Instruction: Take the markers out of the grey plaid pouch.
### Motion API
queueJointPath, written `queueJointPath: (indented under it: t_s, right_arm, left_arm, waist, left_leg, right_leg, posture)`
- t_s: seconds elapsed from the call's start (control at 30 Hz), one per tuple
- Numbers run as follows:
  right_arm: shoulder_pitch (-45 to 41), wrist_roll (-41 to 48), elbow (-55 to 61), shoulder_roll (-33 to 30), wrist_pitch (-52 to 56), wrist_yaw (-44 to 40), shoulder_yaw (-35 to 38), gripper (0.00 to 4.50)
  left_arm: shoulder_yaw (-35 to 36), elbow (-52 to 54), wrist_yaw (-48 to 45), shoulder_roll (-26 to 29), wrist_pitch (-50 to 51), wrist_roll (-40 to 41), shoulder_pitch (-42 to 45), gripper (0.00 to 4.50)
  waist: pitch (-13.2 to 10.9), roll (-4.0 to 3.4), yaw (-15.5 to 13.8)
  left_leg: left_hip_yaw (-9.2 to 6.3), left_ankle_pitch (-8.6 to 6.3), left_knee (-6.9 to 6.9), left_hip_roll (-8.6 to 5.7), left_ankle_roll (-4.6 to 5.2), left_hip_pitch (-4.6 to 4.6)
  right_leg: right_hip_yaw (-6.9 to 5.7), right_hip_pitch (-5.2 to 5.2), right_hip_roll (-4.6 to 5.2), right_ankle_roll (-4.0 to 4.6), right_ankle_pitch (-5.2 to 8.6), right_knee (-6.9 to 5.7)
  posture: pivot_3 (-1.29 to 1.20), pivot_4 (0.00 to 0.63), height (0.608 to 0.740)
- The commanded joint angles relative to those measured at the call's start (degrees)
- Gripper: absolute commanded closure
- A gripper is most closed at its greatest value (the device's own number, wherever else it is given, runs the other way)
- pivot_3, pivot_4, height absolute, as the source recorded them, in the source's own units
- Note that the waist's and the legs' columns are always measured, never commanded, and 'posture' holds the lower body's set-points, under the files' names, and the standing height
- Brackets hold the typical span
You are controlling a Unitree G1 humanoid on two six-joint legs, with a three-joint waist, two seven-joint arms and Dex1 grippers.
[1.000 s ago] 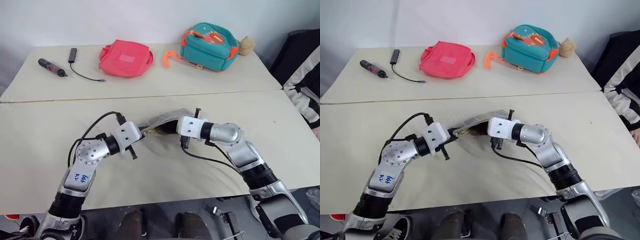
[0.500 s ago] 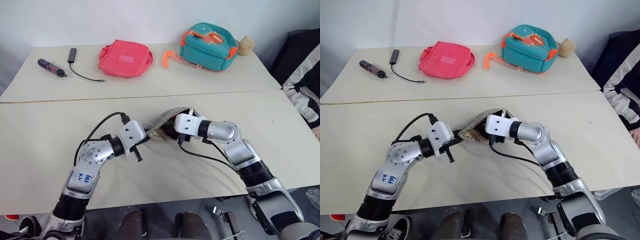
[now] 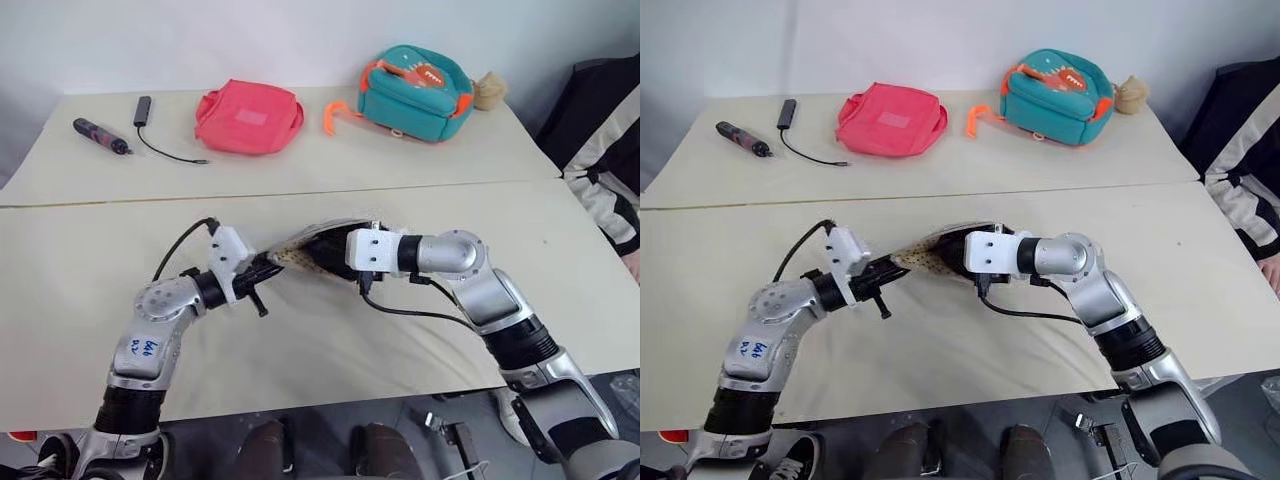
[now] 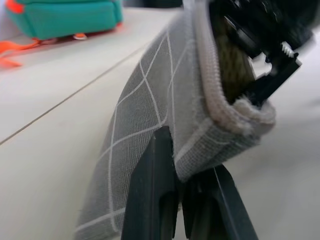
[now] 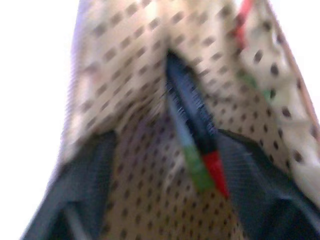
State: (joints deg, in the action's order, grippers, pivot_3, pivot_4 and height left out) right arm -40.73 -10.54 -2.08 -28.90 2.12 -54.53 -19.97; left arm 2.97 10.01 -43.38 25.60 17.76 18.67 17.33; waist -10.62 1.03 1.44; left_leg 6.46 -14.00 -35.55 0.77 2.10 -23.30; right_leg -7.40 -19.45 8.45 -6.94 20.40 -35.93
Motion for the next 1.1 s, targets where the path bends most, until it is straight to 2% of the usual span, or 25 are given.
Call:
queueJointPath:
  t_s: [0.03, 0.3, 0.6, 0.8, 0.83, 1.1]
  right_arm:
    - [-0.5, -1.7, 0.6, 0.4, -0.7, -0.2, -2.0, 1.68]
    - [-2.4, -6.6, -4.2, 4.4, -3.3, 8.1, -3.0, 1.68]
    - [-2.1, -10.5, -6.7, 4.2, -4.2, 8.4, -4.7, 1.68]
    - [-1.6, -8.1, -4.4, 3.6, -4.6, 6.3, -3.1, 3.67]
    - [-1.2, -6.7, -3.3, 3.4, -4.6, 5.0, -2.7, 3.90]
    - [-1.8, 0.9, 4.3, 0.2, -0.4, -1.8, 1.1, 3.90]
  left_arm:
    - [-0.6, 1.1, -0.7, -0.2, 0.4, 1.6, -0.1, 4.50]
    - [-4.3, 4.6, -1.3, 0.3, 3.3, 1.3, -0.1, 4.50]
    - [-5.6, 8.1, 0.3, -1.2, 6.5, 2.2, 0.1, 4.50]
    - [-3.9, 6.4, 3.3, -1.4, 6.2, 0.8, 1.7, 4.50]
    - [-3.7, 5.9, 3.7, -1.2, 5.8, 0.3, 1.9, 4.50]
    - [-4.0, 2.3, 4.4, 0.2, 2.5, -2.2, 2.0, 4.50]
  waist:
    - [0.0, 0.00, 0.0]
    - [0.0, 0.00, 0.1]
    - [0.0, 0.00, 0.1]
    - [0.0, 0.00, 0.1]
    - [0.0, 0.00, 0.1]
    - [0.0, 0.00, 0.1]
  left_leg:
    - [-0.01, 0.00, -0.02, -0.01, 0.00, 0.00]
    - [0.00, 0.00, -0.03, -0.01, 0.00, 0.00]
    - [0.00, 0.00, -0.03, -0.01, 0.00, 0.00]
    - [-0.01, 0.00, -0.03, -0.01, 0.00, -0.01]
    - [-0.01, 0.00, -0.03, -0.01, 0.00, -0.01]
    - [-0.01, 0.00, -0.02, -0.02, 0.00, -0.01]
  right_leg:
    - [0.00, 0.03, 0.00, 0.00, 0.00, 0.00]
    - [0.00, 0.00, -0.03, 0.00, 0.00, -0.03]
    - [0.05, 0.00, -0.05, 0.00, 0.00, -0.02]
    - [0.14, 0.00, -0.04, 0.00, 0.00, -0.02]
    - [0.16, 0.01, -0.04, 0.00, 0.00, -0.01]
    - [0.15, 0.03, -0.03, 0.00, 0.00, 0.01]
  posture:
    - [0.00, 0.150, 0.740]
    - [0.00, 0.150, 0.740]
    - [0.00, 0.150, 0.740]
    - [0.00, 0.150, 0.740]
    - [0.00, 0.150, 0.740]
    - [0.00, 0.150, 0.740]
